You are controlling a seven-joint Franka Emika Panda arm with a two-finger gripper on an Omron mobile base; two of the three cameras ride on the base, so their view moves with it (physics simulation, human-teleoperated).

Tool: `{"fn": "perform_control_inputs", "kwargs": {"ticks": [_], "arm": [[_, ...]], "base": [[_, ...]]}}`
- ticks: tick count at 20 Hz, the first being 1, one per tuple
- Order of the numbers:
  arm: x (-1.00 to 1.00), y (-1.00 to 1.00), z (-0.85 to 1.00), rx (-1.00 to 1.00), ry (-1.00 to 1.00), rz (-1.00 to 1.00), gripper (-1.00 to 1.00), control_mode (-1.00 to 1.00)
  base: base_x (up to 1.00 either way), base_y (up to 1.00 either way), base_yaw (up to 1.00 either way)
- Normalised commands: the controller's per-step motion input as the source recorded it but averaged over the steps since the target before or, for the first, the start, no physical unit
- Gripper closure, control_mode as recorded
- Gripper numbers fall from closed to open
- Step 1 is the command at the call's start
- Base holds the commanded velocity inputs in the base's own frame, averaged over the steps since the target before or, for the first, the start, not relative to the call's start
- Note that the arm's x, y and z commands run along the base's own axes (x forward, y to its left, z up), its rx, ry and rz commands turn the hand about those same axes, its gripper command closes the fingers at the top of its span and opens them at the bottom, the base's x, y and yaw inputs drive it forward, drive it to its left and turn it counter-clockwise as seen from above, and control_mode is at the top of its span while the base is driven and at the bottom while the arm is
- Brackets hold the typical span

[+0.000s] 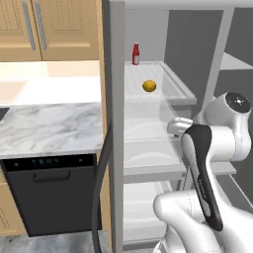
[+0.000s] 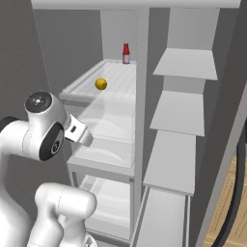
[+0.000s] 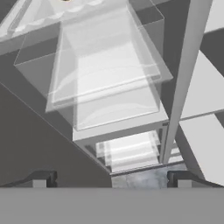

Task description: Take the lemon and mango from the fridge shelf and place them in the freezer drawer to begin freezing them.

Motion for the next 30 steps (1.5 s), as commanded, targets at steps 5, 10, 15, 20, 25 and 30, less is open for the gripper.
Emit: {"fn": "perform_control_inputs", "kwargs": {"ticks": [5, 10, 15, 20, 25, 30], "arm": [[0.11, 0.10, 0.81, -0.12, -0.10, 0.06, -1.00, -1.00], [0.09, 0.12, 0.63, -0.13, -0.05, 0.04, -1.00, -1.00], [0.23, 0.01, 0.40, -0.09, 0.00, 0.07, -1.00, -1.00], [0.44, 0.01, 0.09, -0.07, 0.00, 0.05, -1.00, -1.00], [0.59, 0.00, 0.00, -0.02, 0.04, 0.02, -1.00, -1.00], [0.61, 0.00, -0.01, 0.00, 0.07, 0.04, -1.00, -1.00]], "base": [[0.00, 0.00, 0.00], [0.00, 0.00, 0.00], [0.00, 0.00, 0.00], [0.00, 0.00, 0.00], [0.00, 0.00, 0.00], [0.00, 0.00, 0.00]]}}
